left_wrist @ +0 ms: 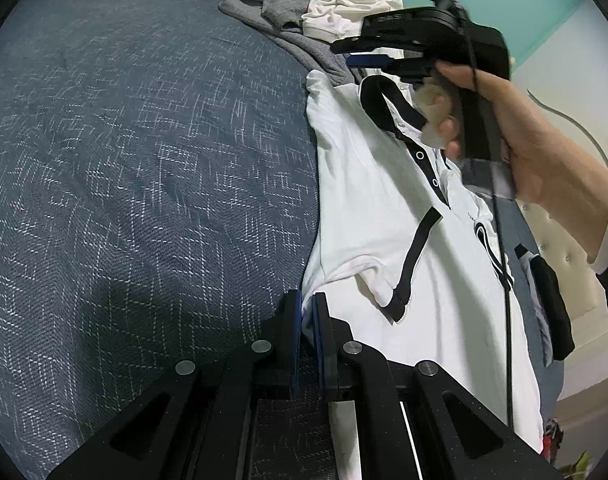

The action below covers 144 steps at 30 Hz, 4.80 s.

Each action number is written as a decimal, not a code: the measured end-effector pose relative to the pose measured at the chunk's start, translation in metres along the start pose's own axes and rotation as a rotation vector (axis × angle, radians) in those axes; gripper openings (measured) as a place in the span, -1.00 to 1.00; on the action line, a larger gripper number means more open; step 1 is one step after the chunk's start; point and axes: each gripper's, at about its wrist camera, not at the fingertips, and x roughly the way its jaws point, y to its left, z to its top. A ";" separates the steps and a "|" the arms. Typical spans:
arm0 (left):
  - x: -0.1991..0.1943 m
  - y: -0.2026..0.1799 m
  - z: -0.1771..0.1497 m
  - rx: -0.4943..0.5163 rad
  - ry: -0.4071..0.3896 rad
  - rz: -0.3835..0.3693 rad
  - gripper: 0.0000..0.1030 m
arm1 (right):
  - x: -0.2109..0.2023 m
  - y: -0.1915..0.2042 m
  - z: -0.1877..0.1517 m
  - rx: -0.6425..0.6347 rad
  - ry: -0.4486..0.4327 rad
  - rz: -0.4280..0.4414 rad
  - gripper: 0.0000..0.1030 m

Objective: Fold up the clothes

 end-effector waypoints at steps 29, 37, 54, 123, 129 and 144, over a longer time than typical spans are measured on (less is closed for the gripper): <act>0.016 0.010 0.019 -0.005 0.007 -0.005 -0.89 | 0.023 0.014 -0.044 -0.061 0.113 -0.047 -0.84; 0.004 0.010 0.012 -0.019 0.012 -0.002 -0.88 | -0.059 -0.022 -0.049 0.016 -0.040 -0.004 0.01; -0.071 -0.018 -0.010 -0.035 -0.001 0.062 -0.76 | -0.194 -0.070 -0.196 0.118 0.083 -0.027 0.25; -0.124 -0.059 -0.229 0.025 0.450 0.089 -0.25 | -0.320 -0.162 -0.531 0.457 0.474 0.032 0.30; -0.128 -0.068 -0.231 0.060 0.439 0.069 -0.88 | -0.322 -0.158 -0.535 0.427 0.475 0.061 -0.36; -0.185 -0.103 -0.185 0.122 0.296 0.010 -0.91 | -0.367 -0.179 -0.493 0.404 0.268 0.124 -0.91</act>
